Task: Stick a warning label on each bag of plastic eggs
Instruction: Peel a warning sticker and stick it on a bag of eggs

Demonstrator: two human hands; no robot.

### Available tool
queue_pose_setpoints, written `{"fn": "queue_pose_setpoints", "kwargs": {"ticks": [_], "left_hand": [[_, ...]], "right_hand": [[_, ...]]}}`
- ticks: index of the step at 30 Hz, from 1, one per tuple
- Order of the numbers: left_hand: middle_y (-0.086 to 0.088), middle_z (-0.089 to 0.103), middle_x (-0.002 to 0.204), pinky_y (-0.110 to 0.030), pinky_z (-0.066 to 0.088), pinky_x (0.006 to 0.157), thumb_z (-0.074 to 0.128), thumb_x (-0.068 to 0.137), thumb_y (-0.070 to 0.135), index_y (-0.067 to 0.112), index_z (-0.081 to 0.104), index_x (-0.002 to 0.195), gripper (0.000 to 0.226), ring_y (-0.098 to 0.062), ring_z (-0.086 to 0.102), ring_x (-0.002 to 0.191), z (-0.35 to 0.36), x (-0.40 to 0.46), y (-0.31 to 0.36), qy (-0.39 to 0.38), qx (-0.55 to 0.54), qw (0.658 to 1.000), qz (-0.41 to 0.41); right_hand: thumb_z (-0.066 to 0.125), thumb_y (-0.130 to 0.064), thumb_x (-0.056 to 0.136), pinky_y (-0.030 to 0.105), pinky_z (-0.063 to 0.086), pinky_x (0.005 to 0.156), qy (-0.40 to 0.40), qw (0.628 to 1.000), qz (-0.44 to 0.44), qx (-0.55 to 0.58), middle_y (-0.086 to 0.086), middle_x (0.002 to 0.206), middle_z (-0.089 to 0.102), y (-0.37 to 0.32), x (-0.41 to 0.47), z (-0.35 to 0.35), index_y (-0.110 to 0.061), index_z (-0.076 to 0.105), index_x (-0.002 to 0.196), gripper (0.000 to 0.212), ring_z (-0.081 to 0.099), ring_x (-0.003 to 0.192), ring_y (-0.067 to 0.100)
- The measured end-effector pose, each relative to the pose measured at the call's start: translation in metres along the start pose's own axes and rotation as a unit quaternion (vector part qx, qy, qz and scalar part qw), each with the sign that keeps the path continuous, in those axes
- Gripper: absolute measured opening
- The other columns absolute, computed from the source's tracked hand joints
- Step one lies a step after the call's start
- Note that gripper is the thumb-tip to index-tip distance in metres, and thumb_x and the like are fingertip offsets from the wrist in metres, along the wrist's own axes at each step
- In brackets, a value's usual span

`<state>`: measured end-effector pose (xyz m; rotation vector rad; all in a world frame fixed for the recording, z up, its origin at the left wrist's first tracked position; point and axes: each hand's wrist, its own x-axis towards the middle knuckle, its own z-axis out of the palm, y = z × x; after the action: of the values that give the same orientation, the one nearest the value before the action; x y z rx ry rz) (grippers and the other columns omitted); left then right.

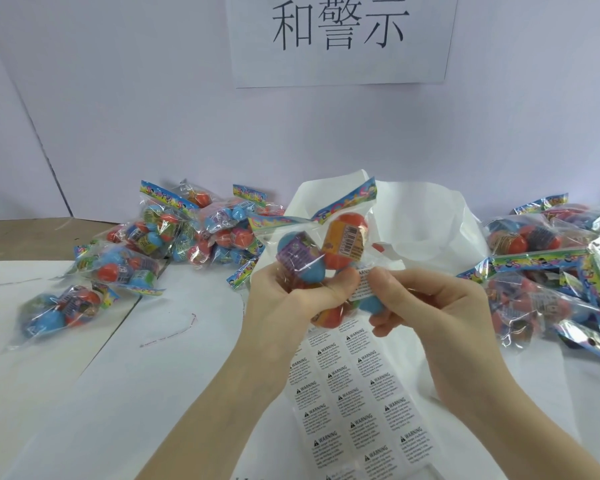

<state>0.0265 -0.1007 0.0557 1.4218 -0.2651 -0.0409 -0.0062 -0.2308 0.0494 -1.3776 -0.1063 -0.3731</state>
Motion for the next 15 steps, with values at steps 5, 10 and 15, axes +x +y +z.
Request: {"fn": "queue_pose_setpoints", "kwargs": {"ticks": [5, 10, 15], "left_hand": [[-0.008, 0.068, 0.068, -0.025, 0.053, 0.059, 0.074, 0.055, 0.021, 0.017, 0.074, 0.069, 0.014, -0.016, 0.062, 0.059, -0.0001, 0.0014, -0.0025, 0.008, -0.005, 1.0, -0.008], [-0.004, 0.068, 0.062, -0.021, 0.052, 0.056, 0.087, 0.047, 0.015, 0.021, 0.074, 0.064, 0.022, -0.013, 0.062, 0.056, -0.0012, 0.0025, 0.0001, 0.004, 0.001, 1.0, 0.002], [0.01, 0.061, 0.051, -0.012, 0.046, 0.048, 0.074, 0.06, 0.032, 0.017, 0.067, 0.067, 0.018, 0.0, 0.057, 0.047, 0.0021, 0.0016, -0.0012, -0.007, 0.009, 0.999, 0.042]], "right_hand": [[0.068, -0.029, 0.057, 0.021, 0.045, 0.043, -0.015, 0.998, 0.054, 0.034, 0.007, 0.052, 0.063, 0.0001, 0.0021, -0.0042, -0.008, 0.073, 0.056, 0.021, 0.054, 0.042, 0.014], [0.079, -0.03, 0.063, 0.024, 0.05, 0.051, -0.074, 0.993, 0.093, 0.005, 0.005, 0.07, 0.066, -0.0025, 0.0047, -0.0063, -0.012, 0.075, 0.075, 0.022, 0.058, 0.053, 0.018], [0.071, -0.043, 0.061, 0.022, 0.052, 0.058, -0.122, 0.985, 0.114, -0.032, 0.007, 0.085, 0.072, -0.0022, 0.0065, -0.0085, -0.011, 0.075, 0.088, 0.043, 0.061, 0.059, 0.017]]}}
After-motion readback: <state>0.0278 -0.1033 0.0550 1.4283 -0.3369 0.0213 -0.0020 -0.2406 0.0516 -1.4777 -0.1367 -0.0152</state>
